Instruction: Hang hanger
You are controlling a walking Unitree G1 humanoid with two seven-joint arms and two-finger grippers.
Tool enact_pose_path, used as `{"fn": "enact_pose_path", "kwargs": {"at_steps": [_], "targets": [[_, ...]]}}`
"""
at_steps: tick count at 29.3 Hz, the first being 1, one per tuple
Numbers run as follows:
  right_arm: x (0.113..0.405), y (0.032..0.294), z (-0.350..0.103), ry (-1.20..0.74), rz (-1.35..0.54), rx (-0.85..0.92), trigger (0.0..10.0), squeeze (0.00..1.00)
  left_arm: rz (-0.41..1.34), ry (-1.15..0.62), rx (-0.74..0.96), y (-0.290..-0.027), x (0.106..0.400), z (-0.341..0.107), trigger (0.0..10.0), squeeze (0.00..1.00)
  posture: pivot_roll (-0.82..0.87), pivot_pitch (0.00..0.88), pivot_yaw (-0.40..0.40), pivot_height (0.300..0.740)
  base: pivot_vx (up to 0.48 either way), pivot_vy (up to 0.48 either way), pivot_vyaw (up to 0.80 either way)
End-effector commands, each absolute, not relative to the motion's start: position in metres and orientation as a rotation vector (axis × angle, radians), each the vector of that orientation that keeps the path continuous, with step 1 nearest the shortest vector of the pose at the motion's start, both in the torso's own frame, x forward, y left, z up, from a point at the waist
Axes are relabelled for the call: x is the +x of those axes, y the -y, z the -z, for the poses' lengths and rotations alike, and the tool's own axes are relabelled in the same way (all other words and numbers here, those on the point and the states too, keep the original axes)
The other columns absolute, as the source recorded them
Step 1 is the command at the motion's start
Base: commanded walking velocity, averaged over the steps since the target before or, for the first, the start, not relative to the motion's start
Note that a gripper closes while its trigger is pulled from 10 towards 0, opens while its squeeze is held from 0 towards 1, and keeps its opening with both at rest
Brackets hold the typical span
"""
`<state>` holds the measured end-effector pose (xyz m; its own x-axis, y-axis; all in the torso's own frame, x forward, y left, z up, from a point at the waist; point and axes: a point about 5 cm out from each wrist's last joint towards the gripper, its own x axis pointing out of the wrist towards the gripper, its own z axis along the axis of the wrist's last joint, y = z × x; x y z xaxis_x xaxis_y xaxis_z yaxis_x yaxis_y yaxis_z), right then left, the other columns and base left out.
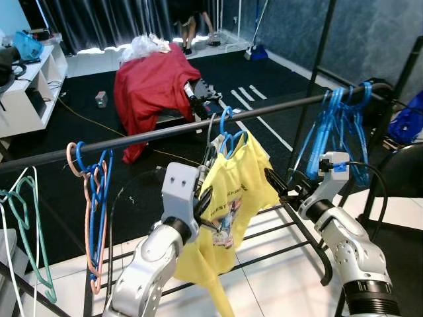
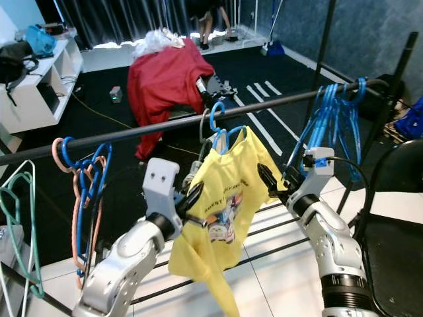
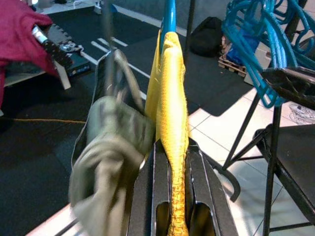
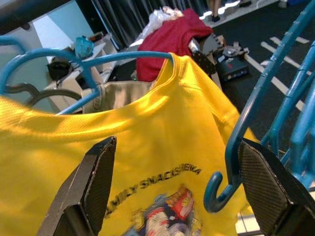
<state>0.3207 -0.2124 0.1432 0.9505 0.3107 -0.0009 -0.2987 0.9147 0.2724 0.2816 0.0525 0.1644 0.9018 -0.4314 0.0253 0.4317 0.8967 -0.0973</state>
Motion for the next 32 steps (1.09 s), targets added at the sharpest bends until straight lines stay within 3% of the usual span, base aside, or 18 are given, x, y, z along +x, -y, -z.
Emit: {"fn": "enact_pose_path", "kwargs": {"at_steps": [1, 12, 24, 32], "targets": [[0.321, 0.211, -0.139, -0.064, -0.312, 0.271, 10.0, 0.00, 0.454, 0.037, -0.162, -0.040, 0.283, -0.173, 10.0, 0.00, -0.12, 0.000, 0.057, 0.740, 0.000, 0.000, 0.00], [0.319, 0.211, -0.140, -0.060, -0.304, 0.271, 10.0, 0.00, 0.427, 0.014, -0.175, -0.010, 0.296, -0.183, 10.0, 0.00, -0.14, 0.000, 0.072, 0.740, 0.000, 0.000, 0.00], [0.318, 0.211, -0.141, -0.060, -0.298, 0.277, 10.0, 0.00, 0.195, -0.063, -0.194, -0.030, 0.306, -0.166, 10.0, 0.00, -0.14, 0.011, 0.075, 0.740, 0.000, 0.000, 0.00], [0.317, 0.211, -0.140, -0.062, -0.294, 0.279, 10.0, 0.00, 0.209, -0.135, -0.169, -0.029, 0.302, -0.155, 10.0, 0.00, -0.14, 0.013, 0.077, 0.740, 0.000, 0.000, 0.00]]}}
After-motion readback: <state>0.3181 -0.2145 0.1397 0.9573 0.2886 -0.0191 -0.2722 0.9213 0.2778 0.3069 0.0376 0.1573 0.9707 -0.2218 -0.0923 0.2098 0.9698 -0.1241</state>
